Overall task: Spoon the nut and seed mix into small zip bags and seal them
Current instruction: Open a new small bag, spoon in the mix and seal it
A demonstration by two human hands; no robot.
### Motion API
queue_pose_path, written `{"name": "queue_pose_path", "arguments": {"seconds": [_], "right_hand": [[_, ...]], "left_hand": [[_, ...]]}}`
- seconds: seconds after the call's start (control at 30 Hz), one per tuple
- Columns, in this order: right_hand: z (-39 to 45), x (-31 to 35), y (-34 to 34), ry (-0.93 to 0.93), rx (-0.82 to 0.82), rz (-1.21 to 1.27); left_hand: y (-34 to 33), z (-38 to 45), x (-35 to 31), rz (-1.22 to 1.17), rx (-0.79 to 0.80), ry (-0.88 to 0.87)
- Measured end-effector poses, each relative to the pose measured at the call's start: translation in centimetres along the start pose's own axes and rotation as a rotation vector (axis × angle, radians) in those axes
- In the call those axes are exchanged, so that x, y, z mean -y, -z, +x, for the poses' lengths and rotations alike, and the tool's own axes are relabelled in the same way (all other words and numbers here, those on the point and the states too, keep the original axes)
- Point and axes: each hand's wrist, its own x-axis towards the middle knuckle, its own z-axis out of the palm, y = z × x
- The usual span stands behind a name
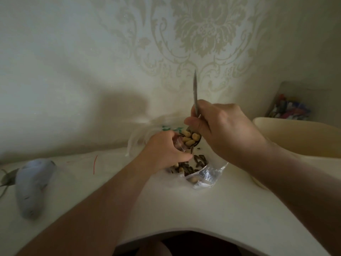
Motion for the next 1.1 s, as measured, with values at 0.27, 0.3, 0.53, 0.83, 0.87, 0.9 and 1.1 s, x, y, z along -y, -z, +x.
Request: {"name": "queue_pose_path", "arguments": {"seconds": [0.27, 0.3, 0.53, 0.83, 0.87, 0.9, 1.1], "right_hand": [[0.1, 0.6, 0.1, 0.100, -0.071, -0.046], [0.1, 0.6, 0.0, 0.101, -0.072, -0.040], [-0.2, 0.4, 0.1, 0.071, -0.118, -0.033], [-2.0, -0.9, 0.0, -0.050, -0.102, -0.008], [-2.2, -1.0, 0.1, -0.068, -0.095, 0.012], [-2.3, -1.1, 0.1, -0.078, -0.090, 0.022], [-3.0, -1.3, -0.8, -0.139, -0.064, 0.029]], "left_hand": [[-0.3, 0.1, 0.2, -0.028, -0.067, 0.008], [-0.3, 0.1, 0.3, -0.030, -0.082, 0.005], [-0.5, 0.3, 0.5, 0.035, -0.147, -0.037], [-0.1, -0.6, 0.1, 0.131, -0.082, -0.249], [0.1, -0.6, 0.1, 0.107, -0.069, -0.244], [0.3, -0.5, 0.2, 0.079, -0.057, -0.231], [1.8, -0.1, 0.8, -0.024, 0.019, -0.120]]}}
